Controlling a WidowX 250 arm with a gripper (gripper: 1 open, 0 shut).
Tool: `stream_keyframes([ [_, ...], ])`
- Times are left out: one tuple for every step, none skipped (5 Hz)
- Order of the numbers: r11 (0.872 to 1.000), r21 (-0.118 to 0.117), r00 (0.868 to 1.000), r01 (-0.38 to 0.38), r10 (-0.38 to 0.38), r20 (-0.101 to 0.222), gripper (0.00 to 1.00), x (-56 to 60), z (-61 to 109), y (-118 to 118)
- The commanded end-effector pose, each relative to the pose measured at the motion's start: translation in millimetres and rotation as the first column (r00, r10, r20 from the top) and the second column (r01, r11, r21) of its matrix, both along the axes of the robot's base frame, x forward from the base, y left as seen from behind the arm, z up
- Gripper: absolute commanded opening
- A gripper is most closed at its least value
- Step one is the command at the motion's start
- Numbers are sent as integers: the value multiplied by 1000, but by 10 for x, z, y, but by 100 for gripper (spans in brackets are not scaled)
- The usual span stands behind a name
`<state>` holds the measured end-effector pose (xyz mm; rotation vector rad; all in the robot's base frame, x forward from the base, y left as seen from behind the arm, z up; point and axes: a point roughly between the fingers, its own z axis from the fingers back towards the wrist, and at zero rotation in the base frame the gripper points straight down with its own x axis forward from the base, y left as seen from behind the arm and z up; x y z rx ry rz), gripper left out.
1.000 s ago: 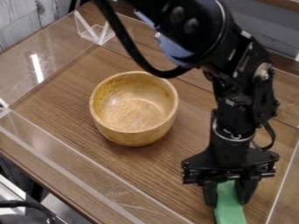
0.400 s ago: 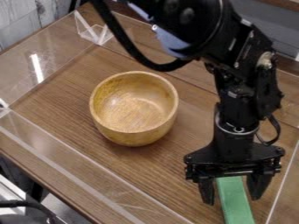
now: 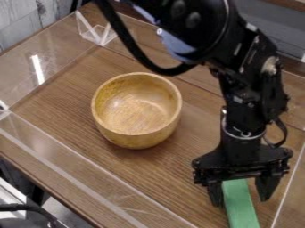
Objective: Put the green block in the brown bowl
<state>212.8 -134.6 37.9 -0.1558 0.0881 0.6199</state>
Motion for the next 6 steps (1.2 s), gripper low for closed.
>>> stream_keyframes([
  [1000, -14, 1000, -10, 11, 27, 100, 55, -19, -26],
  [1000, -14, 999, -17, 17, 27, 0, 55, -50, -25],
  [1000, -15, 1000, -7, 7, 16, 0, 30, 20, -14],
  [1000, -16, 1000, 9, -8, 4, 0, 2, 103, 2],
  [999, -17, 999, 32, -32, -7, 0, -27, 212, 22],
  [999, -23, 999, 49, -50, -9, 0, -49, 321, 48],
])
